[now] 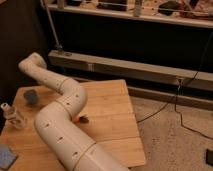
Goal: Push the eraser across the table
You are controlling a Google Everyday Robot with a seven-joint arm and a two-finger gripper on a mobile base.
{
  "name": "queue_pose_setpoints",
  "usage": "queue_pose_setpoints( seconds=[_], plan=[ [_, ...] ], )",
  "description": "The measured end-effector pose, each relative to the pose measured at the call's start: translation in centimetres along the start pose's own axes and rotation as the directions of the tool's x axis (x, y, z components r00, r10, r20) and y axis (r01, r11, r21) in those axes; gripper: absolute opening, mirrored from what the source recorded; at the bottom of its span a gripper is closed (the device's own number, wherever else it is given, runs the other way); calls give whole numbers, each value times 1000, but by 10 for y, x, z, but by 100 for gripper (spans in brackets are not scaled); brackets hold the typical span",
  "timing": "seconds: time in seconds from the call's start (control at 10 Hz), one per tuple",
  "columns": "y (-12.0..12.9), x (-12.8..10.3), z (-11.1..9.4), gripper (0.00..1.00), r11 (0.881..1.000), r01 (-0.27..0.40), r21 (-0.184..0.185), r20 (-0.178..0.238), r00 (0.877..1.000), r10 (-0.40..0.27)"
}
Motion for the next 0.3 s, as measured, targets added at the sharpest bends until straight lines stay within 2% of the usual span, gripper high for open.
queue_pose_setpoints(
  seconds=[0.1, 0.2, 0.3],
  plan=[
    [-14, 3, -16, 0, 1000, -23, -13, -14, 1000, 23],
    [-33, 7, -37, 5, 999, -48, -26, -26, 999, 47],
    [-41, 8, -44, 6, 998, -54, -32, -27, 998, 53]
  ],
)
